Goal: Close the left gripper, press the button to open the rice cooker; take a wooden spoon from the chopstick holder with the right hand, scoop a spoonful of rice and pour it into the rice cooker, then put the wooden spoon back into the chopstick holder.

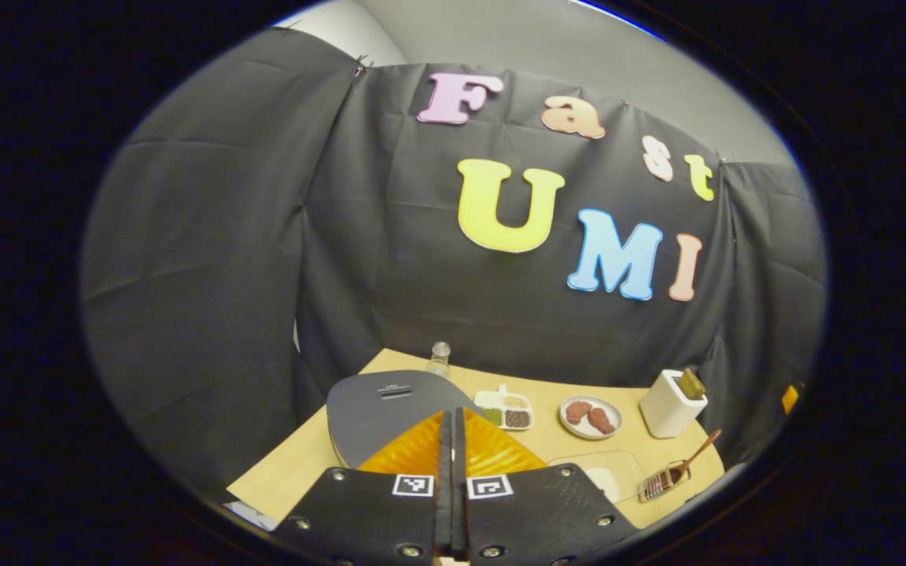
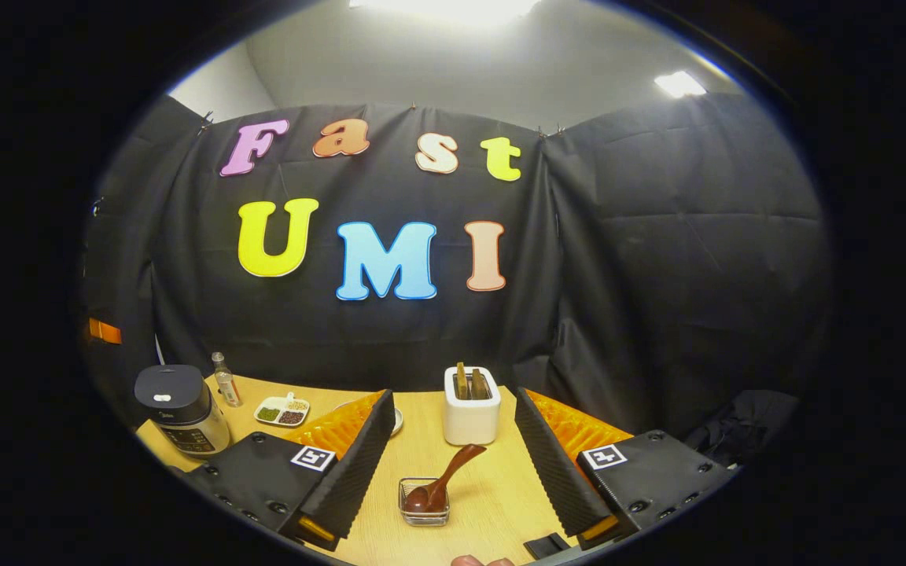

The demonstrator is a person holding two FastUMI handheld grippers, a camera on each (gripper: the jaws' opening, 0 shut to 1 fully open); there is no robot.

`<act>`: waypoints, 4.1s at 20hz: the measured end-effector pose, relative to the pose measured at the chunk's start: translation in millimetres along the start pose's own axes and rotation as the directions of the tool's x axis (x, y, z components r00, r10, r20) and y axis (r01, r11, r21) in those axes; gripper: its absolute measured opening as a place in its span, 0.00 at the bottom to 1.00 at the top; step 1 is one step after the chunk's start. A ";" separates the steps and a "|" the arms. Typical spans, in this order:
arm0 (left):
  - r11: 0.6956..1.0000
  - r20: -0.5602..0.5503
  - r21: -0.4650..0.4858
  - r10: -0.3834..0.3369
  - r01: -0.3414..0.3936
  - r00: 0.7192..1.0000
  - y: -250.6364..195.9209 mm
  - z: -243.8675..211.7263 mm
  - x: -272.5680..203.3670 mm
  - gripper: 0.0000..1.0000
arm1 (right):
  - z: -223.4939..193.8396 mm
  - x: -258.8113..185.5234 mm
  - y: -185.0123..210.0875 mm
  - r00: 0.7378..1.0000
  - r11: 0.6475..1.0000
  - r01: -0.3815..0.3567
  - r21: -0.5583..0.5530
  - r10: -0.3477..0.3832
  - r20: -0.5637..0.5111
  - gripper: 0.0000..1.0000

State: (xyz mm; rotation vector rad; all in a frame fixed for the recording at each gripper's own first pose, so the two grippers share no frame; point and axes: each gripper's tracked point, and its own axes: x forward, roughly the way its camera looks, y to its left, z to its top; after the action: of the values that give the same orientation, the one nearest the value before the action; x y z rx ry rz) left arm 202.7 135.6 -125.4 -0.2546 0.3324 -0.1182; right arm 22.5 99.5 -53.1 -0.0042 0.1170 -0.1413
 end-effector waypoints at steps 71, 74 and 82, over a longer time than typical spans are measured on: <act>0.977 0.189 0.194 0.046 -0.083 0.981 -21.5 121.9 14.5 0.01 | -15.9 -3.8 -6.7 0.994 1.000 0.009 -0.017 -0.011 -0.107 0.97; 0.988 0.262 0.136 0.037 -0.075 0.964 -31.4 129.0 -16.9 0.00 | -31.5 3.9 -13.4 0.987 0.999 0.006 0.034 -0.001 -0.159 0.99; 0.963 0.355 0.234 0.042 -0.132 0.934 -94.8 95.9 -81.1 0.82 | -74.5 38.7 -30.1 0.950 0.983 -0.061 0.171 0.109 -0.292 0.96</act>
State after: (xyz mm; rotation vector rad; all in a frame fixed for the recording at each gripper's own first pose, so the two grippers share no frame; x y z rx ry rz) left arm 152.0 78.9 12.3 -0.0026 -0.0262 -0.0247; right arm 47.6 64.6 -131.1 0.1836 0.4094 -0.0636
